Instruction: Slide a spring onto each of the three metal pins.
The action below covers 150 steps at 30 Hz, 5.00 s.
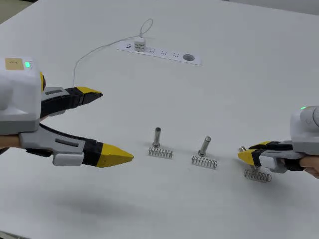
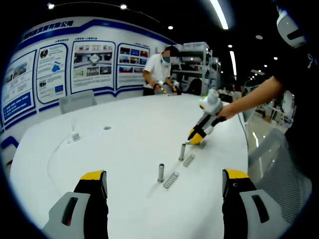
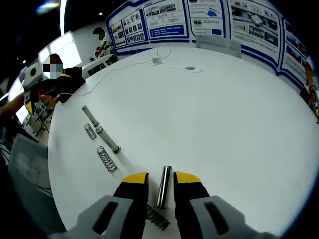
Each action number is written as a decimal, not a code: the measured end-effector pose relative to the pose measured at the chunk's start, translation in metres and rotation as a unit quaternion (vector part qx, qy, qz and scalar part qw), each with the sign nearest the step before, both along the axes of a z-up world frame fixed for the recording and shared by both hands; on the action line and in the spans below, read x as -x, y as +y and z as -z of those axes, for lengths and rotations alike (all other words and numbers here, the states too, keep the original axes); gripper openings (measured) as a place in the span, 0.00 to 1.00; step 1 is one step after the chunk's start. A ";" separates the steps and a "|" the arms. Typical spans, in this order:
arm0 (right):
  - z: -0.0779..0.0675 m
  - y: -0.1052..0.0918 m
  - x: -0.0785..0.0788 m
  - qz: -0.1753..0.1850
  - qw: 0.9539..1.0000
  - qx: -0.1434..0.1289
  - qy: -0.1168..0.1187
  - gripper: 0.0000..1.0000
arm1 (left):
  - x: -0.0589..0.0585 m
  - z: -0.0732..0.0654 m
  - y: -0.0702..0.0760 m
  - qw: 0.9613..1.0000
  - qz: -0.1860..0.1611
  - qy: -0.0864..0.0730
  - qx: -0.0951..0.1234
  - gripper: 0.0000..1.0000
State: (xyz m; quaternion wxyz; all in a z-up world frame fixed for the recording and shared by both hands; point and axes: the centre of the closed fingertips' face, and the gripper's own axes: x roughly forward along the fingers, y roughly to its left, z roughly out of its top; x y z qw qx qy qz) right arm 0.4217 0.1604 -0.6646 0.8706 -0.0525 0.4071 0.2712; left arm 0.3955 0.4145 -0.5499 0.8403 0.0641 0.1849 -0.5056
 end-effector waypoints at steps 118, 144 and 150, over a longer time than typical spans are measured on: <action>-0.032 -0.011 0.015 0.048 0.986 -0.014 -0.159 0.09 | 0.030 -0.025 -0.017 1.000 0.018 -0.021 0.002 0.95; -0.035 -0.017 0.016 0.032 0.989 0.018 -0.143 0.10 | 0.037 -0.026 -0.018 0.999 0.025 -0.026 -0.006 0.94; -0.033 -0.020 0.020 0.020 0.990 0.035 -0.138 0.10 | 0.038 -0.027 -0.021 0.999 0.030 -0.028 -0.007 0.94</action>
